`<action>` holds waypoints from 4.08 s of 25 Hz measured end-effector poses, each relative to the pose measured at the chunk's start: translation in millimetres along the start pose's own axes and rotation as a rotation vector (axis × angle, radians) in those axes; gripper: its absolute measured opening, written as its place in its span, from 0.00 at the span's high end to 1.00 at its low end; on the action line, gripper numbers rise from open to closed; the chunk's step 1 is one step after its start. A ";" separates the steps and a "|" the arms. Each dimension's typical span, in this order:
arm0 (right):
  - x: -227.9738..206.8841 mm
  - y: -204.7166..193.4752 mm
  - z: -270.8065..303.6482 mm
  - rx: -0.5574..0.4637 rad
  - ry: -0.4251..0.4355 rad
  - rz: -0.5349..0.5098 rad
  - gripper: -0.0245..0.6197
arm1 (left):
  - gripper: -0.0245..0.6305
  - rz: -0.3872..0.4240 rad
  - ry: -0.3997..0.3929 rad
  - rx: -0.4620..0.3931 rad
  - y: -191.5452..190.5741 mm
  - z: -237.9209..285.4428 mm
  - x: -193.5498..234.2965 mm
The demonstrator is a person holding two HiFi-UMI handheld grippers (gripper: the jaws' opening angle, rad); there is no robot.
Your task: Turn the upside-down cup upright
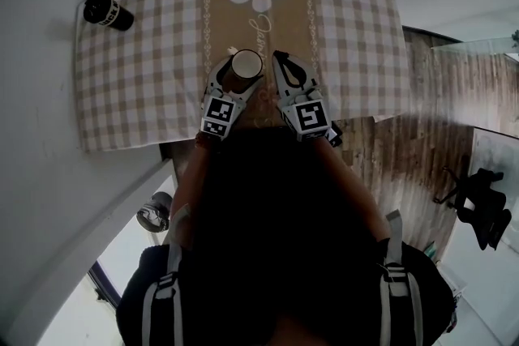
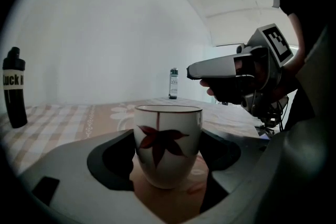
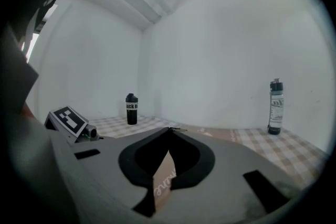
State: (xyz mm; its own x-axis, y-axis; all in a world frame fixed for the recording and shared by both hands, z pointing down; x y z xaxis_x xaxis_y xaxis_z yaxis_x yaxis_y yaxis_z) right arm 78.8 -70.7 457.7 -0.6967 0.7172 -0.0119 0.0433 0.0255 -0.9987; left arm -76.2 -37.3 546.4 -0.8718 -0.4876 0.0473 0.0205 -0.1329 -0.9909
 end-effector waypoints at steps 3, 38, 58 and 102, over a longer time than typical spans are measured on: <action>6.0 -2.9 0.2 0.006 0.008 0.007 0.96 | 0.37 -0.013 0.019 -0.011 -0.1 -13.4 1.5; 74.1 50.3 -18.7 -0.163 0.628 0.209 0.35 | 0.37 -0.014 -0.298 -0.357 109.7 -93.0 -20.0; 83.4 14.6 4.8 -0.098 0.532 0.128 0.36 | 0.37 0.114 -0.243 -0.305 75.8 -74.5 -11.9; 52.6 7.7 -23.5 -0.156 0.453 0.110 0.38 | 0.16 -1.281 -0.469 -0.210 30.7 -68.8 22.6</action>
State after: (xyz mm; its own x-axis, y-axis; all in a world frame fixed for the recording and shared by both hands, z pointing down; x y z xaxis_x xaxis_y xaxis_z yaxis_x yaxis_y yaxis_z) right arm 59.3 -16.4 450.6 -0.3019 0.9515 -0.0594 0.2298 0.0122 -0.9732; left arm -129.0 6.9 508.4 0.0198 -0.3729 0.9277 -0.7730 -0.5942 -0.2224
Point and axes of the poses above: the fingertips, and each gripper's own axes: z forward along the fingers, x to its left, y out of its top, the point moved 9 cm from there along -z, backward along the fingers, and after that the axes turned 13 degrees about -x, right-handed, at the moved point
